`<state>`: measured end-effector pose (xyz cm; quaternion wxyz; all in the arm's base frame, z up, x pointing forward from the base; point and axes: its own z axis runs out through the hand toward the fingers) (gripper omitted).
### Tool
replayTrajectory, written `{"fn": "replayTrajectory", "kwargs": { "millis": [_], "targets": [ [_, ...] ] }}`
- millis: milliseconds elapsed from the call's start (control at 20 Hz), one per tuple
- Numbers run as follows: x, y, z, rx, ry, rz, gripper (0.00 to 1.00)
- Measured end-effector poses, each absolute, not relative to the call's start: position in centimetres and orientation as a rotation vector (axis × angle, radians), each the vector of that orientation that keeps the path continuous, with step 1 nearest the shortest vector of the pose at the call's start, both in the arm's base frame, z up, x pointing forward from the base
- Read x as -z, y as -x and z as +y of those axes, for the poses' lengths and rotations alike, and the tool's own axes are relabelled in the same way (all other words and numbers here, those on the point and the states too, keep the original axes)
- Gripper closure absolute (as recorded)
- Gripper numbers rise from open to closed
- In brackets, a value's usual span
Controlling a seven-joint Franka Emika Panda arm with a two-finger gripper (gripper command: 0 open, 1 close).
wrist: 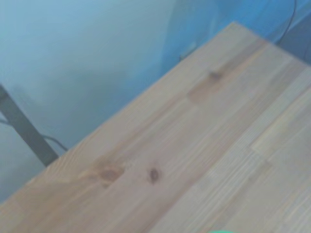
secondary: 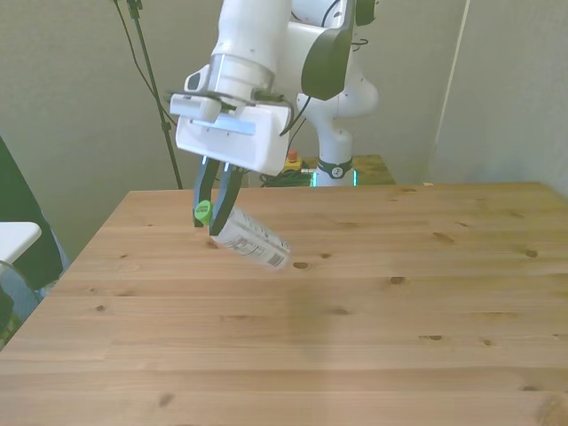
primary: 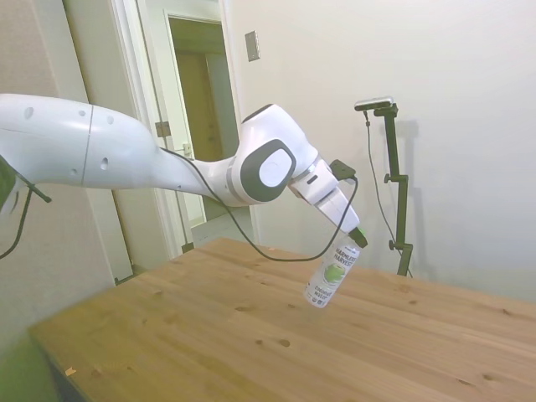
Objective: Stand the water bottle
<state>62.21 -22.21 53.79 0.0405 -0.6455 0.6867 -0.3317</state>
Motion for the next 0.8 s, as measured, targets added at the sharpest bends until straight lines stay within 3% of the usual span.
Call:
{"fn": "replayTrajectory", "kwargs": {
  "millis": [200,350,550,800],
  "targets": [
    [-52.7,-60.9,-17.2,1.199,1.959,2.084,1.00],
    [-52.7,-60.6,-16.9,1.230,1.943,2.090,1.00],
    [-52.6,-61.1,-15.4,1.275,1.901,2.053,1.00],
    [-50.4,-62.9,-11.3,1.420,1.866,2.013,1.00]
  ]
}}
